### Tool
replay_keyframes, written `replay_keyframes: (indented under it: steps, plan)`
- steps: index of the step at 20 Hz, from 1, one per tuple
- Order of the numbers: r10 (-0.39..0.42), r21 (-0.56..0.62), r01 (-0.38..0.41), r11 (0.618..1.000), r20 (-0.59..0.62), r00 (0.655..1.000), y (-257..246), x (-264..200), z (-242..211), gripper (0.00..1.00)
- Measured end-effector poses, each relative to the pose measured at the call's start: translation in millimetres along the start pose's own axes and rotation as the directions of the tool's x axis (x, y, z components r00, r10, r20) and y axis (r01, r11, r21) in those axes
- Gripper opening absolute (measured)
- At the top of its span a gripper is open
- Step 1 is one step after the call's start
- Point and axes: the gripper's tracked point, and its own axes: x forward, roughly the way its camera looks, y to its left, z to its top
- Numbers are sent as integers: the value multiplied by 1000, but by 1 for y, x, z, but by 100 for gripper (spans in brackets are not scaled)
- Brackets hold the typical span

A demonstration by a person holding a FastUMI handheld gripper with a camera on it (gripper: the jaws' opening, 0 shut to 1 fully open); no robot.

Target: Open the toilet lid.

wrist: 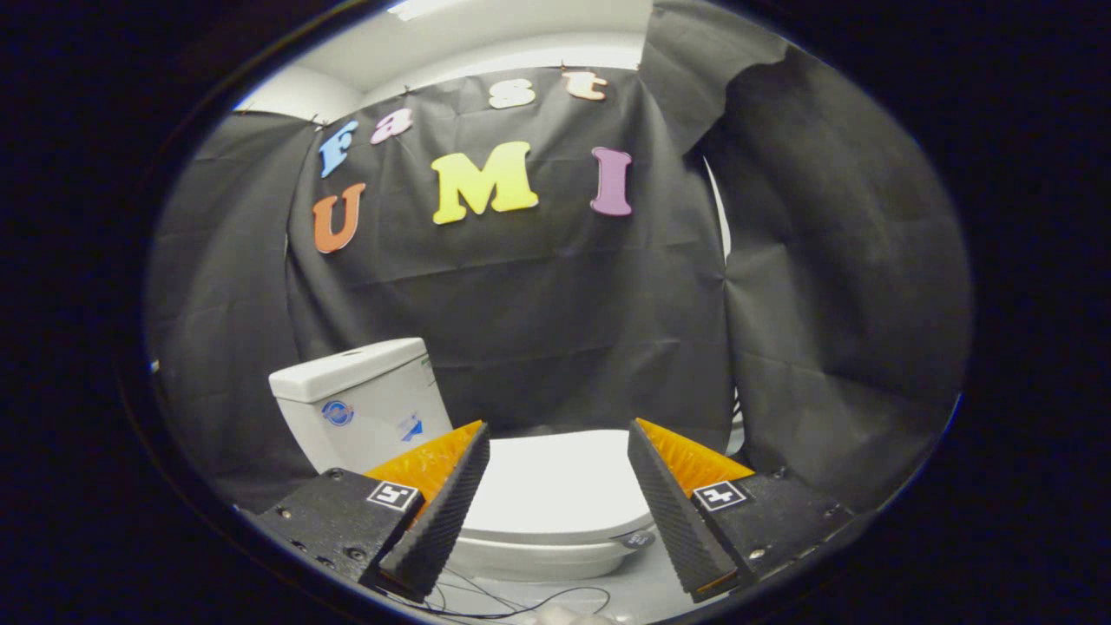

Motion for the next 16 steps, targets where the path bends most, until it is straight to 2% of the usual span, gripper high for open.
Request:
replay_keyframes:
  steps: [6,9,13,16]
  plan:
    - [-29,206,52,977,-111,993,-60,37,-49,100]
    - [-53,254,101,962,-186,981,-93,57,-85,100]
    - [-55,383,158,910,-266,963,-123,70,-124,100]
    - [-51,433,205,878,-340,939,-136,72,-161,100]
